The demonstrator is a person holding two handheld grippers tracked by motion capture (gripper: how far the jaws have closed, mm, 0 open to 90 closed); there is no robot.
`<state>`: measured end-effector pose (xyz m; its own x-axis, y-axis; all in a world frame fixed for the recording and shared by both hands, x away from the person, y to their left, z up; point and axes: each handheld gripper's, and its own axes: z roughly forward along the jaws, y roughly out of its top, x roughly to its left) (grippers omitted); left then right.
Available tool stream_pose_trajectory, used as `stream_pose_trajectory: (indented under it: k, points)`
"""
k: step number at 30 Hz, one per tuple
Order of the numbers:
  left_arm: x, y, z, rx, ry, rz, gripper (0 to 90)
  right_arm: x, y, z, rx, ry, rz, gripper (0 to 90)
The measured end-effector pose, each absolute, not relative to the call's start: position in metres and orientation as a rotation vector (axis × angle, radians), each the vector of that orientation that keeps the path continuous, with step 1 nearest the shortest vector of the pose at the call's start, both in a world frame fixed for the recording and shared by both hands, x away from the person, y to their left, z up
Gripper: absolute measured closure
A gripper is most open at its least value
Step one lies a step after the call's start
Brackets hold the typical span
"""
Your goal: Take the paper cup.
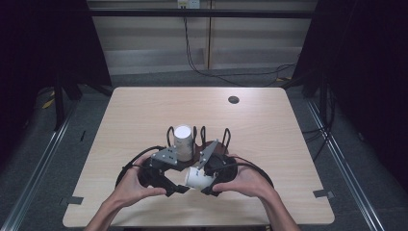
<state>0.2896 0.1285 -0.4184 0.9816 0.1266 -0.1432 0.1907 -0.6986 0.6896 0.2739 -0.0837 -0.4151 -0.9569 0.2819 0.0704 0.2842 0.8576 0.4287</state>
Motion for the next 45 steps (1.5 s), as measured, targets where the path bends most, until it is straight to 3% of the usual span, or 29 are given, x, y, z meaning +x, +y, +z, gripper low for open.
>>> stream_pose_trajectory:
  k: [19, 24, 45]
  points:
    - [0.283, 0.116, -0.430, 2.434, 0.151, -0.121, 24.3, 0.271, -0.072, -0.424, -0.382, -2.977, -0.684, 33.2]
    - [0.281, 0.115, -0.429, 2.422, 0.115, -0.109, 31.4, 0.272, -0.072, -0.424, -0.361, -2.960, -0.718, 33.2]
    - [0.280, 0.115, -0.428, 2.391, 0.077, -0.155, 33.8, 0.272, -0.071, -0.425, -0.334, -2.895, -0.771, 33.8]
